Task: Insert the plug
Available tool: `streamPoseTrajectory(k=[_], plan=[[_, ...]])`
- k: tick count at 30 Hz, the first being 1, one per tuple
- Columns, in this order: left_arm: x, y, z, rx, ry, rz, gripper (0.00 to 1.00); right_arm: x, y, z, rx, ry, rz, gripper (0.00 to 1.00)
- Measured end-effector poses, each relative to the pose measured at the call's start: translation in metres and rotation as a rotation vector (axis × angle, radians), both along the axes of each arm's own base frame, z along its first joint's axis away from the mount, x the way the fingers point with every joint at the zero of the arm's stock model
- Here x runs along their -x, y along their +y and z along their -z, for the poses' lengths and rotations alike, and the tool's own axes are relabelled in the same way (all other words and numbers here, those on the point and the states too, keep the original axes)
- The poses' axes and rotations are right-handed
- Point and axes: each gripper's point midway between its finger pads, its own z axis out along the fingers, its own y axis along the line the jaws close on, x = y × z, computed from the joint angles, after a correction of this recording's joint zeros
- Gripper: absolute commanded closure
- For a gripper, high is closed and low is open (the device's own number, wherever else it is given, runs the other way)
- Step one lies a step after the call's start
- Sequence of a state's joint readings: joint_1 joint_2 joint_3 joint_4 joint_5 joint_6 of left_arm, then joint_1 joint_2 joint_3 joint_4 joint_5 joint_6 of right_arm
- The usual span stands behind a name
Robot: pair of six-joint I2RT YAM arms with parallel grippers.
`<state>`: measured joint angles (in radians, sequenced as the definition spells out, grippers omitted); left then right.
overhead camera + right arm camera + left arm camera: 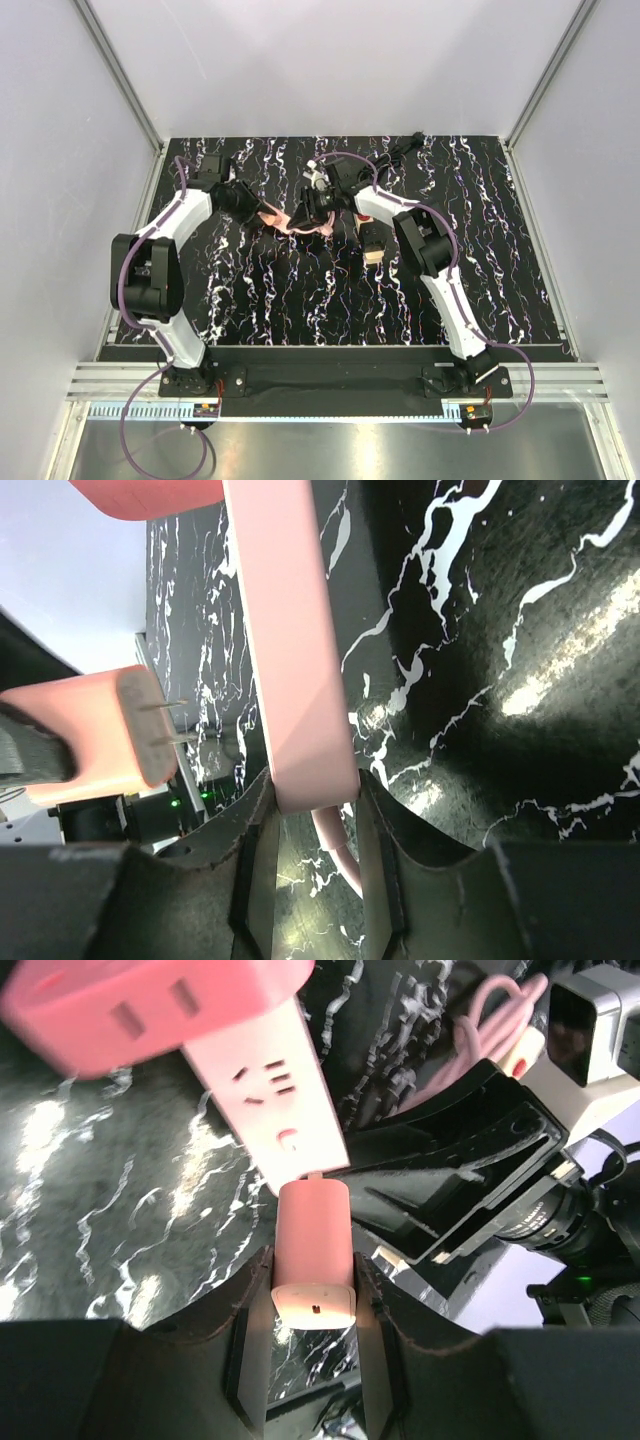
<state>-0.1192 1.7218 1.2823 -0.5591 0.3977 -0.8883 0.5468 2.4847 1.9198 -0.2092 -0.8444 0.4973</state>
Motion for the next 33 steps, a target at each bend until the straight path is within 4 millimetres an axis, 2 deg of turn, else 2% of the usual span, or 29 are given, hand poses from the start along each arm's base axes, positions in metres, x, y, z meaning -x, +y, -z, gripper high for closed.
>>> streamPoseTrajectory(k=[4,12,19,24,33], plan=[[-0.006,-0.006,0.001,0.044,-0.035,0.058,1.0,0.0,-0.006,0.002,0.015,-0.042,0.023,1.0],[-0.019,0.0,-0.006,0.03,-0.164,0.14,1.0,0.0,-0.019,0.006,0.054,-0.162,0.059,1.0],[-0.015,-0.006,-0.012,0.074,-0.221,0.173,1.0,0.002,-0.029,0.002,0.053,-0.243,0.103,1.0],[-0.007,-0.006,-0.014,0.108,-0.203,0.132,1.0,0.001,-0.03,-0.002,0.039,-0.245,0.123,1.0],[-0.002,-0.004,0.001,0.159,-0.092,-0.007,1.0,-0.013,-0.031,-0.023,-0.015,-0.124,0.163,1.0]])
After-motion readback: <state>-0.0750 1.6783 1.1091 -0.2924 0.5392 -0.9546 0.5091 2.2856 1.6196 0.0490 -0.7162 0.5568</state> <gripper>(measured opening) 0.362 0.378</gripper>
